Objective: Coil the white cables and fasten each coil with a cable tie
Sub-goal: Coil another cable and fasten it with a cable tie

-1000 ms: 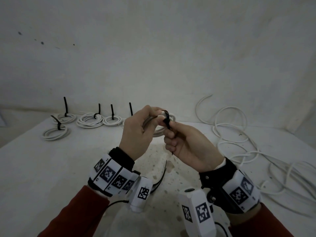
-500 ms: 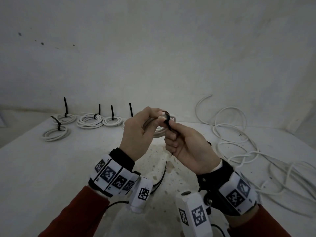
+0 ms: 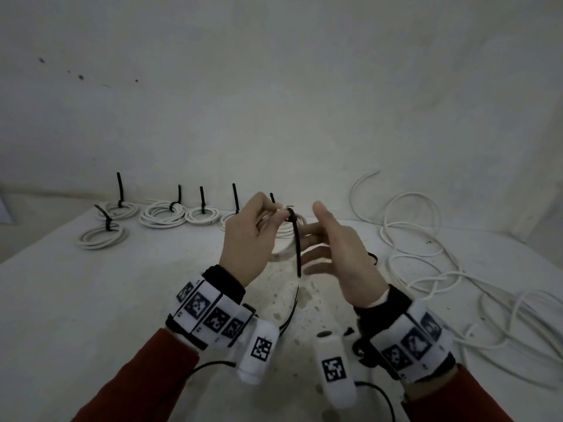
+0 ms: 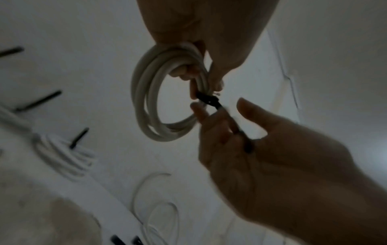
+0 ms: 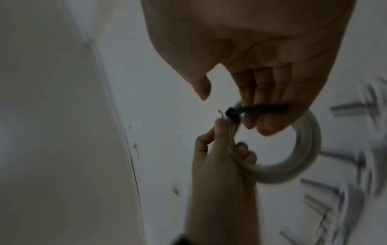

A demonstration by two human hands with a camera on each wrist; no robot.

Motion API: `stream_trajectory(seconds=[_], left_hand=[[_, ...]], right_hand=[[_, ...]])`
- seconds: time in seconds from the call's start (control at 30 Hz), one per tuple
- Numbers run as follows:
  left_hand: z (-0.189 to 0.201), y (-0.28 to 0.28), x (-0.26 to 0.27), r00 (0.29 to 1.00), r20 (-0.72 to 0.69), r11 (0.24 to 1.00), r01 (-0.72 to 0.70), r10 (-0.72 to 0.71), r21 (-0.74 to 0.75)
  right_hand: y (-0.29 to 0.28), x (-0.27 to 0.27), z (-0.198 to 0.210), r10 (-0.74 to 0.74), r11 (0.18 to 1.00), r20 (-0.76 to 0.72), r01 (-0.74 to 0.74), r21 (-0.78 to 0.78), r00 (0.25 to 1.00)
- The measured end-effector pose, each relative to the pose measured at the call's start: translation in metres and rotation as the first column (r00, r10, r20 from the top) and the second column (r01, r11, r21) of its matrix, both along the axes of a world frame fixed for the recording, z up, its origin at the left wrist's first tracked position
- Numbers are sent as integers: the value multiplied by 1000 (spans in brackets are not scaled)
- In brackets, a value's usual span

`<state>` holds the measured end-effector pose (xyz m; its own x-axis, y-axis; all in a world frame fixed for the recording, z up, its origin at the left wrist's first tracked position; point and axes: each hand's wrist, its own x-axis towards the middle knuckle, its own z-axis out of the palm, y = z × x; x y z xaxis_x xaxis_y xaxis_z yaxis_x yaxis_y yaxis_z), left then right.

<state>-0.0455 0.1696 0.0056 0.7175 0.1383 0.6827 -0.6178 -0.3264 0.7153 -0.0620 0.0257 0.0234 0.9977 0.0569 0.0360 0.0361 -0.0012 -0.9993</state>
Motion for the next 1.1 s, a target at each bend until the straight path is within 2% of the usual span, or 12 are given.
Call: stream_trajectory(seconds=[0.07,0.13,0.23,0.37,0.43,0.53,0.7,0.77,0.83,0.93,1.03,1.1], left_hand=[[1,3,5,975,-206,974,30,-78,-225],[2,11,10,925,-337,933,44,-173,-358],[-2,22,18,870,-432,911,46,-238,-409],[-10,48,32,814,-523,895,-11,-251,-446],[-15,66,37,749,-598,884,-37,-284,-467],[-25,98,45,643,-732,914,-118,-227,-388],[-44,154,61,609,-791,912,-291,-58,-290],[-52,178,68,579,-816,909,-337,-7,-247],[-61,202,77,535,-843,907,-378,49,-187],[-69,233,87,505,-843,889,-451,185,-75],[-72,252,92,432,-818,868,-474,378,151],[-67,254,89,387,-792,853,-427,472,300]], right_hand=[[-3,6,-6,-167,944,220,220,-246,961],[-3,12,-8,-84,924,182,145,-354,980],[8,19,-8,154,980,-121,-167,-109,981],[34,41,-11,191,981,-150,-195,-7,970],[52,57,-16,223,974,-189,-225,9,956],[86,81,-28,264,964,-270,-265,34,926],[150,110,-45,289,956,-352,-284,69,890],[172,122,-52,310,947,-366,-321,33,877],[194,128,-56,369,898,-327,-425,-118,870],[224,142,-67,383,797,-245,-453,-399,890],[244,147,-71,444,537,-161,-406,-739,882],[252,145,-71,481,471,-125,-376,-798,868]])
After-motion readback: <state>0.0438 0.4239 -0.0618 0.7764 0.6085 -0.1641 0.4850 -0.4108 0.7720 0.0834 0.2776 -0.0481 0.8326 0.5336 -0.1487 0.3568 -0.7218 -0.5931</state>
